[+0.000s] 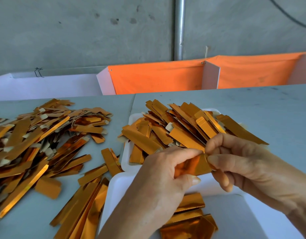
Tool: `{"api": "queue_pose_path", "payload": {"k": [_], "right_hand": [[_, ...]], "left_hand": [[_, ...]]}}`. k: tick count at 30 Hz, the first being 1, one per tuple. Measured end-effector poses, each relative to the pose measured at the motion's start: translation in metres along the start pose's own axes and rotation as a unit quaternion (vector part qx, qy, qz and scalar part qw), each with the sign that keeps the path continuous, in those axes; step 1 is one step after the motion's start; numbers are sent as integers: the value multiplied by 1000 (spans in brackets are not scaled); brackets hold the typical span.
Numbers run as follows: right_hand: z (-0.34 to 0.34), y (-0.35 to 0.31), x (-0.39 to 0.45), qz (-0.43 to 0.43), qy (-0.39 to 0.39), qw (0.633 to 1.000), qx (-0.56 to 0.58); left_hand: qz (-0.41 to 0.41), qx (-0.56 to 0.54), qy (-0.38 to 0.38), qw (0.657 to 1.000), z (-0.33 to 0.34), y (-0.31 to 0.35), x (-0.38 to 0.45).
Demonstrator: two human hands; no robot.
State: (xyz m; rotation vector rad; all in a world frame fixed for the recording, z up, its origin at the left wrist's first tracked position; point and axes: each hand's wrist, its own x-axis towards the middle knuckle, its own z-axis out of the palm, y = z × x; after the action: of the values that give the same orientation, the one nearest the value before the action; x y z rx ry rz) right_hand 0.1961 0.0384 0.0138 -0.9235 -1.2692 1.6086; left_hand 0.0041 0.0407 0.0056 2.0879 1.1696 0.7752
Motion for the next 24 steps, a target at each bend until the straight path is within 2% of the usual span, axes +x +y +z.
{"api": "queue_pose_path", "payload": {"k": [13, 24], "right_hand": [[7, 1, 1, -31, 47, 997, -46], [8, 6, 3, -65, 104, 978, -167]], "left_hand": [[-34, -47, -8, 998, -1, -1, -1], [39, 39, 28, 998, 1, -1, 0]]}}
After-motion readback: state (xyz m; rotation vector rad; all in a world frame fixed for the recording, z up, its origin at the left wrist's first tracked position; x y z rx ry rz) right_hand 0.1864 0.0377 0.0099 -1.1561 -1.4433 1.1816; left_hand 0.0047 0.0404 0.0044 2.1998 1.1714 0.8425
